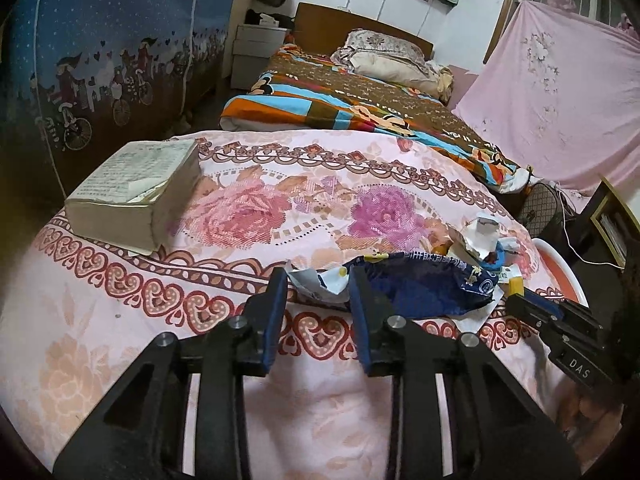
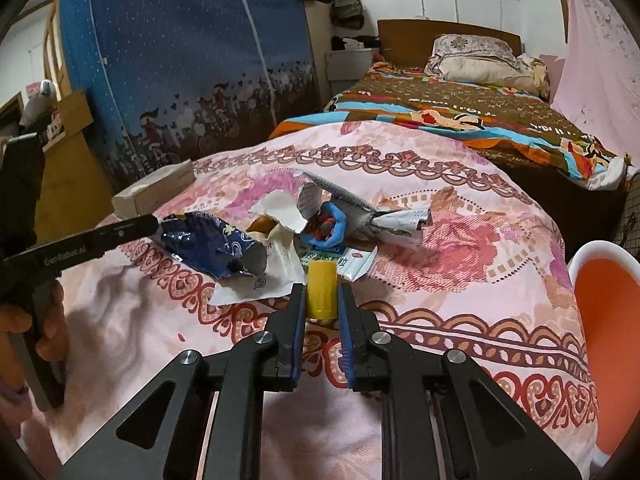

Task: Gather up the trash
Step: 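Grasp the blue wrapper with the left tool while the right tool grasps the yellow cap, then carry the wrapper and yellow cap over the basin and open both tools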

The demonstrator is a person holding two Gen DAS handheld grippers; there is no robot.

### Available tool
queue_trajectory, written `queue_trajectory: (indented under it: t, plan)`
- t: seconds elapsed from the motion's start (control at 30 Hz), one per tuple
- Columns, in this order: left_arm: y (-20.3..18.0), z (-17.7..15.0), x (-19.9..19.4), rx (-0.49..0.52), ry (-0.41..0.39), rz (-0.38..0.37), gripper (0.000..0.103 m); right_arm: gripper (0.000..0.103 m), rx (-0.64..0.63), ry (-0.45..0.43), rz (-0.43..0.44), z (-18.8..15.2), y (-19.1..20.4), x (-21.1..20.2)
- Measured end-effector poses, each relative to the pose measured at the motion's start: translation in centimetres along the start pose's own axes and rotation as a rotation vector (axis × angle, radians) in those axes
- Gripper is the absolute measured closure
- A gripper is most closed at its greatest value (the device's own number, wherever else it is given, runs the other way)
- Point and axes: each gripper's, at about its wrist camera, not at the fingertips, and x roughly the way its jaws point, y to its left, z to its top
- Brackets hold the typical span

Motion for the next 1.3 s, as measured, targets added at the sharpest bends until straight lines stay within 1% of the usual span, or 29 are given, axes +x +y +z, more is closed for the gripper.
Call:
queue_trajectory:
  t: [0.03, 0.1, 0.27, 0.33, 0.43, 0.47, 0.5, 0.53, 0.6, 0.7, 0.8, 0.87, 0.93, 1.03, 1.13, 1.2, 1.3]
  plan:
    - [0.0, 0.0, -0.1, -0.001, -0.003, -0.002, 0.103, 0.089, 0.002, -0.005, 0.001, 0.0, -0.1, -0.1]
    - [-0.1, -0.1, -0.1, 0.006, -0.004, 0.008, 0.103, 0.089, 0.004, -0.015, 0.000, 0.0, -0.1, -0.3]
    - [-1.0, -0.2, -0.7, 0.039, -0.031, -0.001, 0.103, 0.089, 0.008, -0.039, 0.008, 0.0, -0.1, -0.7]
    - [-1.2, -0.2, -0.5, 0.041, -0.015, -0.009, 0.103, 0.089, 0.008, -0.042, 0.012, 0.0, -0.1, -0.7]
    - [-0.9, -0.2, 0.2, -0.002, 0.029, -0.005, 0.103, 0.089, 0.008, -0.049, 0.016, -0.1, -0.1, -0.9]
    - [-0.7, -0.2, 0.4, -0.016, 0.038, -0.004, 0.101, 0.089, 0.008, -0.051, 0.016, -0.1, -0.1, -1.0]
    - [-0.5, -0.2, 0.5, -0.037, 0.043, -0.007, 0.087, 0.089, 0.009, -0.053, 0.016, -0.1, -0.1, -1.1]
    - [-0.4, -0.2, 0.6, -0.054, 0.041, -0.013, 0.078, 0.089, 0.011, -0.055, 0.016, -0.2, -0.2, -1.1]
    - [-0.4, 0.1, 0.7, -0.077, 0.027, -0.026, 0.074, 0.089, 0.019, -0.058, 0.016, -0.2, -0.4, -1.2]
    - [-0.8, 0.6, 1.3, -0.079, 0.028, -0.035, 0.074, 0.089, 0.035, -0.063, 0.014, -0.2, -0.7, -1.3]
    - [-1.1, 0.7, 2.5, -0.103, 0.067, -0.050, 0.076, 0.089, 0.039, -0.069, 0.013, -0.2, -0.8, -1.5]
    - [-1.2, 0.6, 2.9, -0.118, 0.072, -0.047, 0.081, 0.089, 0.039, -0.072, 0.014, -0.2, -0.8, -1.6]
    - [-1.5, 0.6, 3.0, -0.113, 0.071, -0.049, 0.099, 0.089, 0.040, -0.075, 0.017, -0.2, -0.8, -1.6]
    - [-1.8, 0.7, 2.7, -0.100, 0.061, -0.060, 0.102, 0.089, 0.041, -0.078, 0.019, -0.2, -0.8, -1.7]
    - [-2.5, 0.7, 2.1, -0.063, 0.028, -0.067, 0.103, 0.089, 0.037, -0.085, 0.022, -0.2, -0.8, -1.8]
    - [-3.0, 0.7, 1.3, -0.040, -0.007, -0.074, 0.103, 0.089, 0.032, -0.092, 0.021, -0.1, -0.6, -1.9]
    - [-4.0, 0.7, -0.4, -0.001, -0.079, -0.095, 0.103, 0.089, 0.024, -0.137, 0.018, -0.2, -0.5, -2.8]
